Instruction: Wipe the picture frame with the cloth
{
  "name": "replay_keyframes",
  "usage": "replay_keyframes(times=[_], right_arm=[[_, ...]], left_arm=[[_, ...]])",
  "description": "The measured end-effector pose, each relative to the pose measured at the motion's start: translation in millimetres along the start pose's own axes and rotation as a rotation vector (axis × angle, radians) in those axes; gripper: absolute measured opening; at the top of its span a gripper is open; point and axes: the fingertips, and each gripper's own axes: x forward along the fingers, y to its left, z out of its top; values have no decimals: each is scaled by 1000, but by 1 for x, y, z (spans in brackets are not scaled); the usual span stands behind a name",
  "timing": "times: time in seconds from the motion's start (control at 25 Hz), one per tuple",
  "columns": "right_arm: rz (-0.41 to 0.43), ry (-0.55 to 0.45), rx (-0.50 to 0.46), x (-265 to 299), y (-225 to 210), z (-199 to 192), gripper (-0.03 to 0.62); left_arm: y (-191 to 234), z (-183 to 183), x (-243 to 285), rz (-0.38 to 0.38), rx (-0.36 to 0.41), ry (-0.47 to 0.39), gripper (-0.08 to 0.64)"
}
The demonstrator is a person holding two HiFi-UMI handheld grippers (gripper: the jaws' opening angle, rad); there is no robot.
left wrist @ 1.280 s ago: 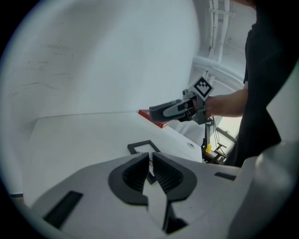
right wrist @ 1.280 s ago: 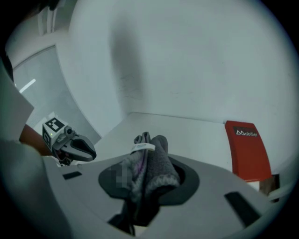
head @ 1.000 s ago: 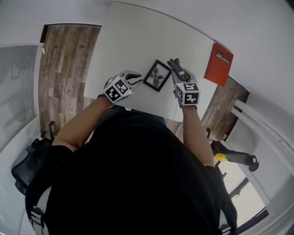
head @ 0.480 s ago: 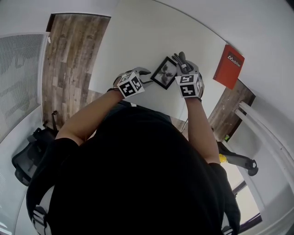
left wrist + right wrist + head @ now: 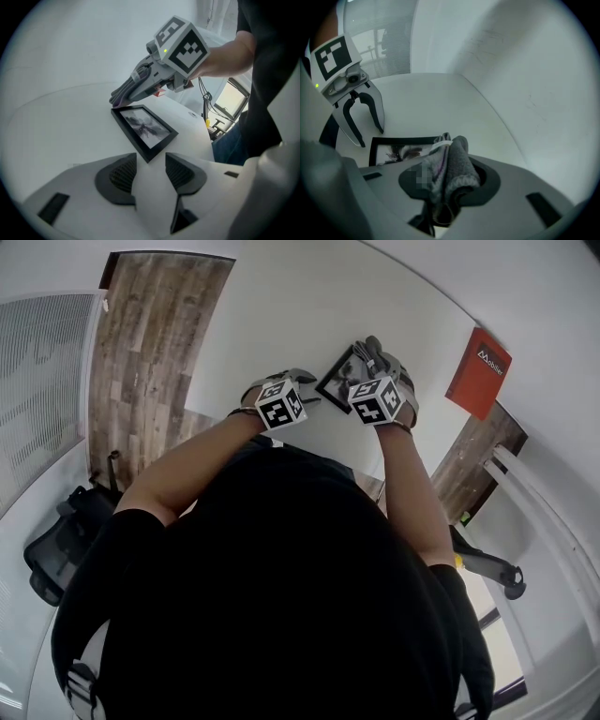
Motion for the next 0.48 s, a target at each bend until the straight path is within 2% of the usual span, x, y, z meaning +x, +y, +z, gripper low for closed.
replay_keyframes(times=[0.12,0.28,0.48], right_arm=[[-4,4,-56,2,7,1,112],[-8,15,-144,3,20,0,112],[-24,19,-201,4,28,-4,114]], left_arm=[[3,-2,3,35,14,2,180],[7,-2,2,56,-4,-15,149],[6,-2,4,71,46,1,146]])
